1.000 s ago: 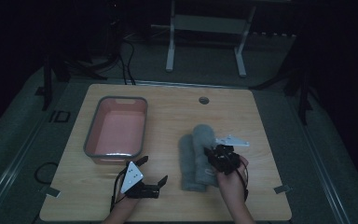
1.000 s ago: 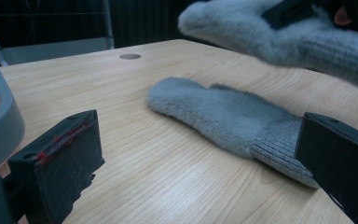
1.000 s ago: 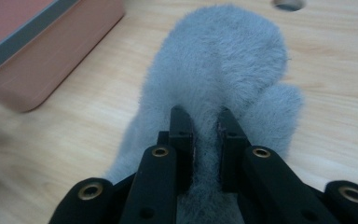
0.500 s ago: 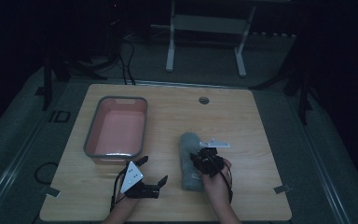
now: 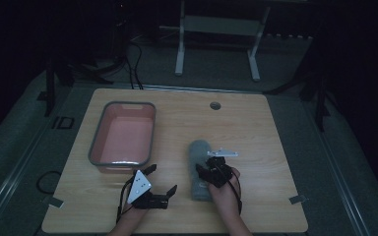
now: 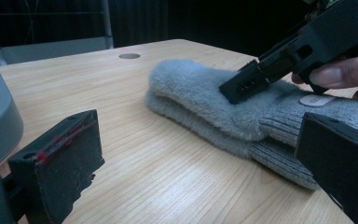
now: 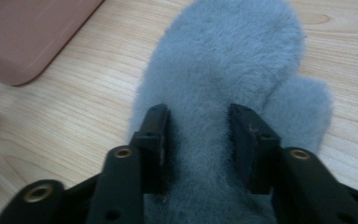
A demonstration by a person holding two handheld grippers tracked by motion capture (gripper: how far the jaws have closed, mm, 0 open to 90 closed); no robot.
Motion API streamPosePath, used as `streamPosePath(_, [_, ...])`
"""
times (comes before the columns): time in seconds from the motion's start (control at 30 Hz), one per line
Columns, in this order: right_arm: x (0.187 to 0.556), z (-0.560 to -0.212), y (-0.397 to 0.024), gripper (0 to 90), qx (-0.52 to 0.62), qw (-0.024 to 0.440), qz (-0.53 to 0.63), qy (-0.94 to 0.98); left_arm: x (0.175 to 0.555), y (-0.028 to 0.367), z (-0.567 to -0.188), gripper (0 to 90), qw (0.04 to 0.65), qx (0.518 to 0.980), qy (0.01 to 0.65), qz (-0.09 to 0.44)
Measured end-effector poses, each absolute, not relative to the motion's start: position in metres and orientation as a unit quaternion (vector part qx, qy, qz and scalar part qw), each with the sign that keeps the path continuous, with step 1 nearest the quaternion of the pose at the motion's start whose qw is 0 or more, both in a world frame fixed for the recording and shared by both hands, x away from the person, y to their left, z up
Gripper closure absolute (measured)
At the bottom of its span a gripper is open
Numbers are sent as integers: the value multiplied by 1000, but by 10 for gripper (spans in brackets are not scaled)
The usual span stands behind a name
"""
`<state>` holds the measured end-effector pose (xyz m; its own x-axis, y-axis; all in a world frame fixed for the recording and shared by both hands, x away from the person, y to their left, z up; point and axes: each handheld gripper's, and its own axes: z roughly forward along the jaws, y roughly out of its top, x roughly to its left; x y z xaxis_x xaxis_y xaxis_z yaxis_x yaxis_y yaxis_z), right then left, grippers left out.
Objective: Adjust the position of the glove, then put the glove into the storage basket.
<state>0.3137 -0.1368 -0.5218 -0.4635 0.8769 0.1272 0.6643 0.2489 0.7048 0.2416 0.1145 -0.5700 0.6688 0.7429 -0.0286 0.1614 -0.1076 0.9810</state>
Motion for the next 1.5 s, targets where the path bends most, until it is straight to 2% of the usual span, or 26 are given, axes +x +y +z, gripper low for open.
streamPosePath(0.13, [311,-513,-137,410,475,146,372,784,242,114,-570,11,585,702,323,248])
streamPosePath(0.2, [311,-508,-141,368,469,142,377,786,242,114,-570,11,584,703,322,248])
streamPosePath(0.33, [309,-499,-156,199,446,133,406,786,243,113,-570,11,577,703,333,247])
streamPosePath(0.4, [309,-495,-164,188,441,136,417,783,244,112,-569,11,568,707,340,247])
streamPosePath(0.43, [309,-494,-169,148,432,128,419,789,245,112,-569,11,565,712,339,245])
streamPosePath(0.6, [311,-498,-192,144,381,154,429,804,247,103,-567,11,530,740,346,229])
streamPosePath(0.8, [314,-500,-219,144,361,165,432,810,252,97,-558,11,524,752,360,172])
streamPosePath(1.03, [318,-497,-234,144,371,135,419,818,261,90,-542,12,508,761,379,137])
streamPosePath(1.27, [320,-495,-232,122,379,121,432,809,274,80,-534,12,495,772,382,113])
streamPosePath(1.4, [319,-496,-222,109,374,136,422,814,282,72,-528,12,495,774,383,101])
streamPosePath(1.47, [320,-497,-218,138,371,132,417,819,285,68,-527,12,493,775,384,99])
streamPosePath(1.5, [322,-498,-217,190,376,136,414,818,287,66,-526,31,490,775,386,100])
